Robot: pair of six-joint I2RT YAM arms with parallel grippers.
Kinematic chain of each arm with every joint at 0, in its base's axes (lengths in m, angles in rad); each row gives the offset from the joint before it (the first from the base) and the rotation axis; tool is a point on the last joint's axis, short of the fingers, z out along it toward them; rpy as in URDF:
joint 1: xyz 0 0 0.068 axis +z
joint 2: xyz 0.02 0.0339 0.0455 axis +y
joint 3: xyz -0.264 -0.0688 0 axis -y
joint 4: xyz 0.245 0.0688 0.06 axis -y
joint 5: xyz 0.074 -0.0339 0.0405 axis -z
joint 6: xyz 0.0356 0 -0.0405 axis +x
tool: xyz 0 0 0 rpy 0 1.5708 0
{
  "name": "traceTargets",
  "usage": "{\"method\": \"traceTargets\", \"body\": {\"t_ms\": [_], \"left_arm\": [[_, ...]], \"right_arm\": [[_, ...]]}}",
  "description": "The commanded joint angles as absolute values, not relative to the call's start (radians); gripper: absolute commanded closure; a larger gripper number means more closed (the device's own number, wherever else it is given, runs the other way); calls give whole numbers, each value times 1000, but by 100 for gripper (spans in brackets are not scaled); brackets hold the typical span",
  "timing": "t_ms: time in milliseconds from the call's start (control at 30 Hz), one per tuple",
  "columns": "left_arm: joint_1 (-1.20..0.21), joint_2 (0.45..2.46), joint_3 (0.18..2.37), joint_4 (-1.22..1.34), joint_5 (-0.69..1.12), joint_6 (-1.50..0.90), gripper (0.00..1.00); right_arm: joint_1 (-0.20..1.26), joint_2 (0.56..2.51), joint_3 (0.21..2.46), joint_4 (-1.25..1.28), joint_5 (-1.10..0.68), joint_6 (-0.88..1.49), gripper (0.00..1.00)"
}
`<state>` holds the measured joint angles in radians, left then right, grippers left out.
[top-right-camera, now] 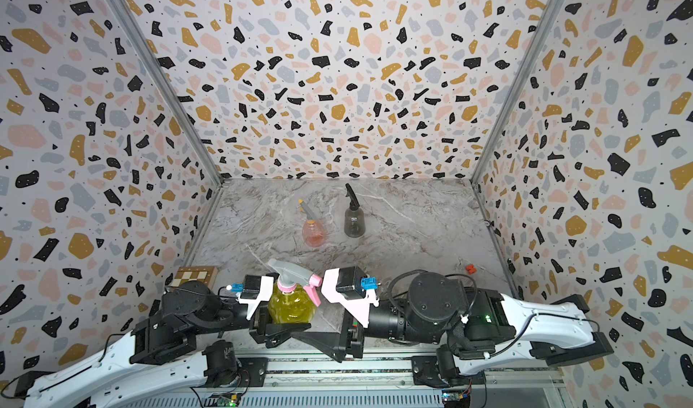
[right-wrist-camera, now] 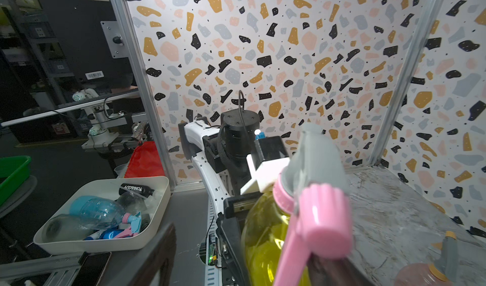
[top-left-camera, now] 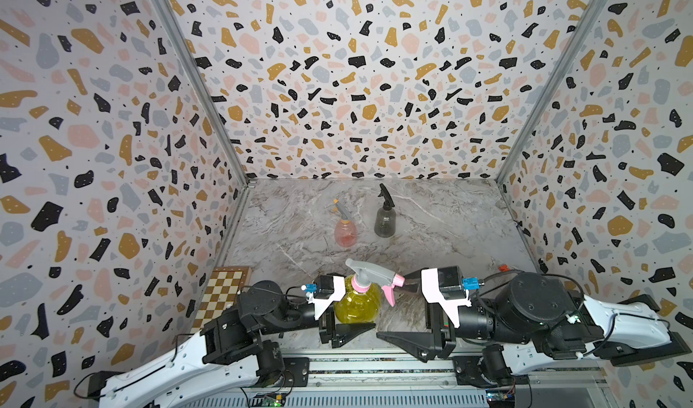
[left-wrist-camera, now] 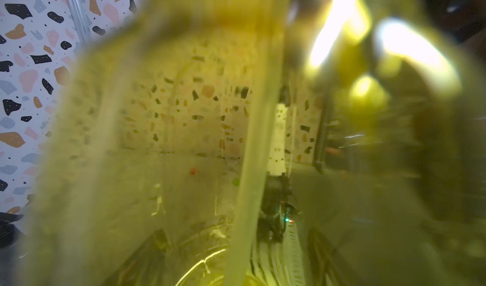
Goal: Attach spray nozzles to spray bottles
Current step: Screw the spray nozzle on the spray bottle.
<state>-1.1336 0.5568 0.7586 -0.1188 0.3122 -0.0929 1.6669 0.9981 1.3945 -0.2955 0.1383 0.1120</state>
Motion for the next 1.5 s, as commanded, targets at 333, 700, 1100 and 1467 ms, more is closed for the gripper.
{"method": "traceTargets", "body": {"t_ms": [333,700,1100,1467], "left_arm": [[-1130,558,756,-66,308,-93,100],[-1130,523,744,-55,463,-89,100],[-1131,581,747,-22,661,-119,100],[-1131,589,749,-25,618,-117,100]], "right_arm": [[1766,1054,1416,-279,30,40,23],[1725,818,1190,-211,192,131,23],[1358,935,1295,-181,-330,152,26],[1358,975,1314,-108,-388,170,32]]}}
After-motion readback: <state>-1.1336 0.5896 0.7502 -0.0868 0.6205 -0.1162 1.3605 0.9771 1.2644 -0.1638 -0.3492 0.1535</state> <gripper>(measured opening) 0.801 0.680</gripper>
